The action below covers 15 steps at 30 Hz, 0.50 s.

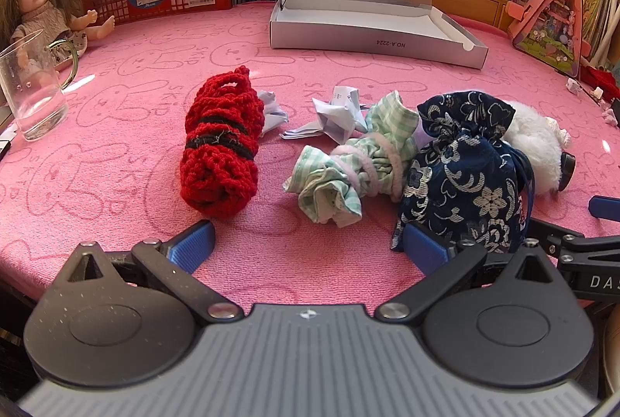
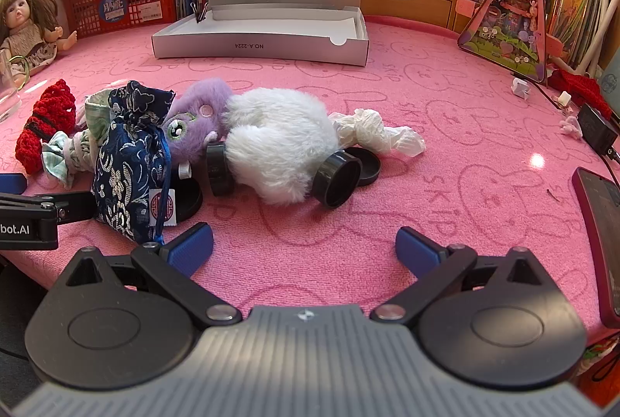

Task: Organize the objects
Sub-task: 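Move the left tool to the red crocheted bundle while the right tool approaches the blue floral pouch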

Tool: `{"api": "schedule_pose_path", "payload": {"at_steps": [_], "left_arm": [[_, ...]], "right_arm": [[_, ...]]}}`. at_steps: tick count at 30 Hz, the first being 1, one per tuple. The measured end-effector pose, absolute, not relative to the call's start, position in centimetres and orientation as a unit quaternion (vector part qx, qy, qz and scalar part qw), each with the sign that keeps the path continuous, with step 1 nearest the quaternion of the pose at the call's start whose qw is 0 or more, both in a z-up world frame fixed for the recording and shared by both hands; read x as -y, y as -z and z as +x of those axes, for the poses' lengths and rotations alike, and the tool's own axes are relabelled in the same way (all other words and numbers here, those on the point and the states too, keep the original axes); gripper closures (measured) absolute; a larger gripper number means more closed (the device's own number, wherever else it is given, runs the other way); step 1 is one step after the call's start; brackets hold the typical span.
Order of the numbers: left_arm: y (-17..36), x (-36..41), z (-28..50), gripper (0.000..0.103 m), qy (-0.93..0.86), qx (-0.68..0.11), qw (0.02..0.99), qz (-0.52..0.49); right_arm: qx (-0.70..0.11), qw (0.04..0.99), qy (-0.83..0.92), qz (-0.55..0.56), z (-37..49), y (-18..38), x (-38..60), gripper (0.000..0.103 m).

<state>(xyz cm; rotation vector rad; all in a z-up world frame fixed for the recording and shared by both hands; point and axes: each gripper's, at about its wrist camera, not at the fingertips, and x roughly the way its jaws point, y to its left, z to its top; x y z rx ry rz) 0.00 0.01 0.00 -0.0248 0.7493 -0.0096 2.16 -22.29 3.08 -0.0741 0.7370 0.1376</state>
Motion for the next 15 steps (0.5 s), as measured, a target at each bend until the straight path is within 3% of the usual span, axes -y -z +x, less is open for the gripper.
{"api": "schedule_pose_path", "payload": {"at_steps": [15], "left_arm": [[0.1,0.0,-0.2,0.000,0.005,-0.358,0.934,-0.010]], "right_arm": [[-0.327,0.941,-0.079,-0.038,1.4,-2.7,22.6,0.000]]}}
